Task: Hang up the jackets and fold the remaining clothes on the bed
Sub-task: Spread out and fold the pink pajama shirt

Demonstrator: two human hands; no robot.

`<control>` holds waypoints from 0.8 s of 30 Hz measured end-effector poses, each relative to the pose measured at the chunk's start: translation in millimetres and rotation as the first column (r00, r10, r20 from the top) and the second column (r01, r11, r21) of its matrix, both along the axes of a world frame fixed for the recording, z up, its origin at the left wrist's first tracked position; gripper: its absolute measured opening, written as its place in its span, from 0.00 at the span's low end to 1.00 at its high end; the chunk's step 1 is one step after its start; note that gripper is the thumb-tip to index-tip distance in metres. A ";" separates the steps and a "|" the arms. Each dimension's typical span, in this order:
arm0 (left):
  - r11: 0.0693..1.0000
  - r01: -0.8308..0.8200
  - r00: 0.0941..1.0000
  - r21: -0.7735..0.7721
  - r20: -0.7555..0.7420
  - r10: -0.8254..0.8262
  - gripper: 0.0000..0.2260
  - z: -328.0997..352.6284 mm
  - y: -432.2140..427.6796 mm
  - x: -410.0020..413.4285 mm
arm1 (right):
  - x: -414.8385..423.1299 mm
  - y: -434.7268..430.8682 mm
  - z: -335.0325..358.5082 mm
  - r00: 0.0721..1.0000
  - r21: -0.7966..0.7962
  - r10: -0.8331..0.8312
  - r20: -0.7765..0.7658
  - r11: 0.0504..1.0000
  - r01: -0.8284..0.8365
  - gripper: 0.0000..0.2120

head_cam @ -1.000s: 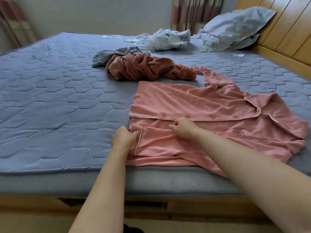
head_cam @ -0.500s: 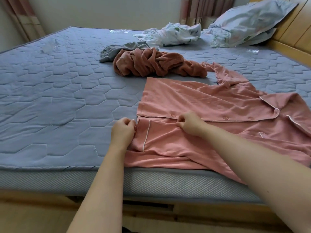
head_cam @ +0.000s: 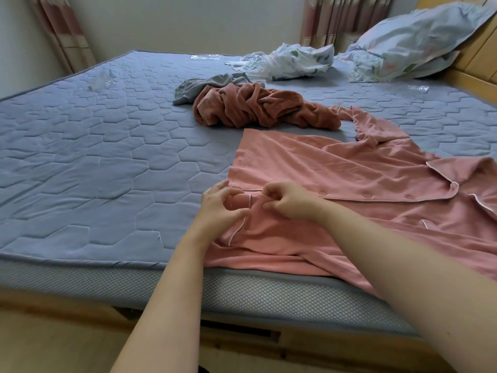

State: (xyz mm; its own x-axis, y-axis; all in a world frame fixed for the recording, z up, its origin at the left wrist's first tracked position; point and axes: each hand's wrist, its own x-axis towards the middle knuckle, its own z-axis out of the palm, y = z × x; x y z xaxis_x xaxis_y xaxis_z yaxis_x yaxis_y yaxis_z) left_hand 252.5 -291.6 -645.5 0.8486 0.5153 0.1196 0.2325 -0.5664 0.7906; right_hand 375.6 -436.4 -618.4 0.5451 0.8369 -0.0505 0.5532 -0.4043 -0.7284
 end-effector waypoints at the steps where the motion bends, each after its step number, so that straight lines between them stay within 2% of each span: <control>1: 0.995 0.012 0.999 -0.096 0.049 -0.007 0.14 1.7 0.7 -2.2 | -0.4 -3.2 4.1 0.999 0.014 0.015 -0.046 1.000 -0.015 0.10; 3: 0.956 0.058 0.992 -0.288 0.125 -0.023 0.14 8.4 0.9 -7.6 | -3.4 -9.6 15.1 0.989 0.047 0.037 -0.144 0.998 -0.031 0.10; 5: 0.908 0.145 0.984 -0.393 0.150 -0.093 0.17 13.7 1.3 -12.0 | -6.9 -15.5 26.9 0.974 0.086 0.051 -0.220 0.996 -0.032 0.11; 7: 0.876 0.218 0.975 -0.431 0.140 -0.174 0.09 17.8 -3.3 -16.2 | -8.6 -20.2 34.4 0.949 0.134 0.045 -0.311 0.991 -0.003 0.11; 9: 0.851 0.202 0.977 -0.486 0.165 -0.137 0.06 20.4 -9.1 -16.3 | -8.7 -21.6 37.7 0.934 0.181 0.015 -0.358 0.982 0.053 0.10; 10: 0.826 0.158 0.983 -0.542 0.168 -0.078 0.07 19.7 -9.2 -14.3 | -7.5 -21.0 38.1 0.951 0.174 -0.029 -0.307 0.981 0.086 0.07; 12: 0.804 0.035 0.993 -0.593 0.113 0.041 0.10 17.5 -7.3 -9.4 | -1.3 -19.8 34.2 0.984 0.115 -0.174 -0.027 0.978 0.176 0.04; 13: 0.840 -0.053 0.995 -0.539 0.046 0.092 0.11 13.7 -4.4 -6.3 | 2.1 -19.8 29.4 0.960 0.083 -0.234 0.152 0.971 0.224 0.07; 15: 0.941 -0.203 0.977 -0.269 -0.113 0.179 0.14 0.6 1.6 -1.3 | 4.8 -23.9 16.7 0.851 0.064 -0.267 0.452 0.961 0.267 0.13; 17: 0.962 -0.274 0.945 0.000 -0.185 0.269 0.21 -7.7 2.6 -1.3 | -0.2 -32.2 4.6 0.782 0.090 -0.261 0.566 0.962 0.256 0.11; 19: 0.948 -0.310 0.932 0.078 -0.171 0.319 0.25 -11.8 1.3 -1.3 | -9.0 -43.7 -1.2 0.836 0.040 -0.205 0.509 0.976 0.215 0.07; 22: 0.937 -0.337 0.916 0.095 -0.196 0.349 0.27 -15.5 0.2 1.9 | -25.5 -61.2 -5.3 0.969 -0.146 -0.003 0.246 0.988 0.040 0.18; 24: 0.935 -0.342 0.909 0.095 -0.220 0.355 0.27 -17.8 2.2 3.6 | -35.5 -71.3 -8.4 0.960 -0.347 0.177 0.217 0.933 -0.093 0.16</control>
State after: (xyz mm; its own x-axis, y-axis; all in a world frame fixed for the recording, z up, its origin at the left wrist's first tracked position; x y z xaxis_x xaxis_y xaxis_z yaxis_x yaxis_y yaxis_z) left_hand 256.1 -289.4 -663.2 0.6232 0.7818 -0.0210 0.5943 -0.4559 0.6626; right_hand 340.0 -507.7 -626.8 0.4587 0.8613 -0.2186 0.7609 -0.5078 -0.4040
